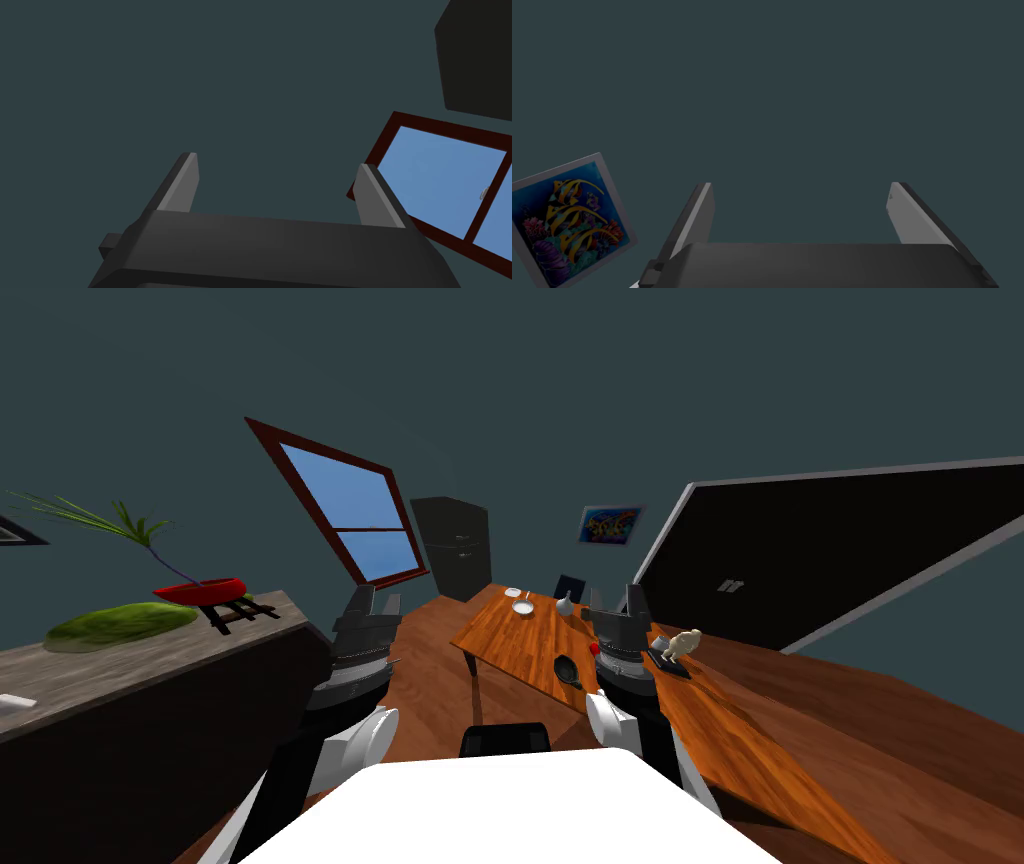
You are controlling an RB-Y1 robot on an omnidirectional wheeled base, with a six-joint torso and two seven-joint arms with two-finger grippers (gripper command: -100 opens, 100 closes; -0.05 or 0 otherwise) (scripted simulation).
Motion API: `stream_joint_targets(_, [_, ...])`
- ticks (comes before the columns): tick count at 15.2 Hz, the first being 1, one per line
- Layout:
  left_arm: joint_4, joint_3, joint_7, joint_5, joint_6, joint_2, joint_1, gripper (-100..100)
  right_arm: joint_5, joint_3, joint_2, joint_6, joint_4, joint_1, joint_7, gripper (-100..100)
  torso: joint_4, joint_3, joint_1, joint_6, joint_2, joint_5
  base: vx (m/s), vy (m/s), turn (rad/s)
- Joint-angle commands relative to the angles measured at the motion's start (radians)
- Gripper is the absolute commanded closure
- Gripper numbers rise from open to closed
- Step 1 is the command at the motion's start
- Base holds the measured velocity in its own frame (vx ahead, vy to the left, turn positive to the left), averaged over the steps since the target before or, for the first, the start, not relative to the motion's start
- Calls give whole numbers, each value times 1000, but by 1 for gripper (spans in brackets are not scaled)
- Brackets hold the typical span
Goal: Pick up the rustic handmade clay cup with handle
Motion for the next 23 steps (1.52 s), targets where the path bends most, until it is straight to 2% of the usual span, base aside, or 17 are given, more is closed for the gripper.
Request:
stream_joint_targets(1, [0, 0, 0, 0, 0, 0, 0, 0, 11, 5, -41, 6, 9, -5, 2, -100, 0, 0, 0, 0, 0, 0, -11, -10, 47])
stream_joint_targets(4, [0, 0, 0, 0, 0, 0, 0, 0, 38, 17, -101, 20, 32, -17, 6, -100, 0, 1, -2, 0, 1, 0, -29, -32, 87])
stream_joint_targets(5, [0, 0, 0, 0, 0, 0, 0, 0, 38, 17, -101, 20, 32, -17, 6, -100, 0, 1, -3, 0, 2, -1, -31, -41, 69])
stream_joint_targets(7, [0, 0, 0, 0, 0, 0, 0, 0, 79, 34, -152, 41, 68, -35, 13, -100, 0, 1, -4, 0, 2, -1, -40, -57, 124])
stream_joint_targets(8, [0, 0, 0, 0, 0, 0, 0, 0, 79, 34, -154, 41, 68, -35, 13, -100, 1, 1, -5, -1, 3, -1, -46, -68, 118])
stream_joint_targets(10, [0, 0, 0, 0, 0, 0, 0, 0, 131, 55, -197, 68, 116, -59, 24, -100, 1, 2, -5, 0, 3, -1, -57, -73, 158])
stream_joint_targets(13, [0, 0, 0, 0, 0, 0, 0, 0, 162, 67, -215, 84, 145, -72, 30, -100, 1, 2, -7, 0, 4, -1, -59, -79, 153])
stream_joint_targets(15, [0, 0, 0, 0, 0, 0, 0, 0, 220, 93, -244, 120, 203, -102, 45, -100, 1, 2, -6, -1, 4, -1, -61, -66, 206])
stream_joint_targets(18, [0, 0, 0, 0, 0, 0, 0, 0, 264, 106, -256, 139, 248, -117, 54, -100, 1, 3, -6, -1, 5, -1, -78, -75, 159])
stream_joint_targets(19, [0, 0, 0, 0, 0, 0, 0, 0, 299, 120, -266, 159, 283, -133, 64, -100, 1, 3, -6, 0, 5, -1, -62, -69, 150])
stream_joint_targets(20, [0, 0, 0, 0, 0, 0, 0, 0, 302, 120, -266, 159, 288, -133, 64, -100, 1, 2, -6, 0, 4, -1, -53, -60, 138])
stream_joint_targets(23, [0, 0, 0, 0, 0, 0, 0, 0, 374, 148, -282, 202, 360, -167, 86, -100, 1, 2, -5, 0, 3, -1, -53, -54, 163])
